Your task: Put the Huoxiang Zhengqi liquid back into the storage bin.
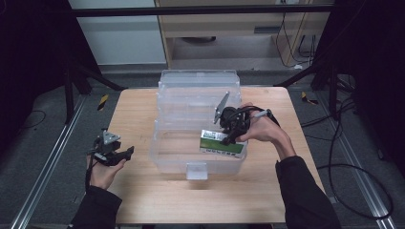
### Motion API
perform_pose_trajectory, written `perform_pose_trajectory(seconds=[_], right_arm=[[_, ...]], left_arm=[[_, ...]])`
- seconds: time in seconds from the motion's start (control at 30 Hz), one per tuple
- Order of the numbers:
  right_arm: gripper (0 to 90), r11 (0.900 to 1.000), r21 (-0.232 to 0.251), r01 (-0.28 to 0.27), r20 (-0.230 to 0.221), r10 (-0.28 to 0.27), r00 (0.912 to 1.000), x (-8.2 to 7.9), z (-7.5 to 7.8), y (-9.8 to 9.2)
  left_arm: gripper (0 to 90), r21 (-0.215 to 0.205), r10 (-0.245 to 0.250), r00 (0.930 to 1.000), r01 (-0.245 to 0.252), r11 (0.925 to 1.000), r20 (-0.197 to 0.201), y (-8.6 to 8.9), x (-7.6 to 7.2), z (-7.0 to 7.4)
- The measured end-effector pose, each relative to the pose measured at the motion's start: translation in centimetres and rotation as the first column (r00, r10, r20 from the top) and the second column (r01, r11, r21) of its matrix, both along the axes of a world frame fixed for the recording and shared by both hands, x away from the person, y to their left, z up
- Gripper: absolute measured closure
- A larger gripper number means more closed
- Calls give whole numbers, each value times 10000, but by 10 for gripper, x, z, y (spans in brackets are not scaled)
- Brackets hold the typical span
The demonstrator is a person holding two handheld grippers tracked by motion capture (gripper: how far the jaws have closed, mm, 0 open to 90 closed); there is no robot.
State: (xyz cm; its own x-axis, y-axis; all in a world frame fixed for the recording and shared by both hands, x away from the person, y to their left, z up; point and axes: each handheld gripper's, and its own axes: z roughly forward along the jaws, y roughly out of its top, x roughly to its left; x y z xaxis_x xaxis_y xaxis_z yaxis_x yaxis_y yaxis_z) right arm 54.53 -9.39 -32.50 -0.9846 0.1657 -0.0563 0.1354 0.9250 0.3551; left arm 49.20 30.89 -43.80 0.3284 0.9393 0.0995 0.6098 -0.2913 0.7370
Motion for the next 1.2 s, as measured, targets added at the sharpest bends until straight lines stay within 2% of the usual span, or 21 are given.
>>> perform_pose_trajectory(seconds=[0.17,0.4,0.73,1.2], right_arm=[[639,9994,-207,-291,57,292,9996,0,-6,4],[638,9958,-738,-542,-10,543,9985,1,-15,8],[638,9893,-1026,-1035,5,1041,9946,0,-25,12],[637,9840,-1295,-1221,-83,1220,9925,-1,-37,15]], left_arm=[[422,-4,-18,10000,18,10000,-1,0,0,0],[421,-13,-12,10000,12,10000,-18,0,0,-1],[421,-1,-37,10000,37,10000,-14,0,0,-1],[421,14,-36,10000,36,10000,-13,0,0,-1]])
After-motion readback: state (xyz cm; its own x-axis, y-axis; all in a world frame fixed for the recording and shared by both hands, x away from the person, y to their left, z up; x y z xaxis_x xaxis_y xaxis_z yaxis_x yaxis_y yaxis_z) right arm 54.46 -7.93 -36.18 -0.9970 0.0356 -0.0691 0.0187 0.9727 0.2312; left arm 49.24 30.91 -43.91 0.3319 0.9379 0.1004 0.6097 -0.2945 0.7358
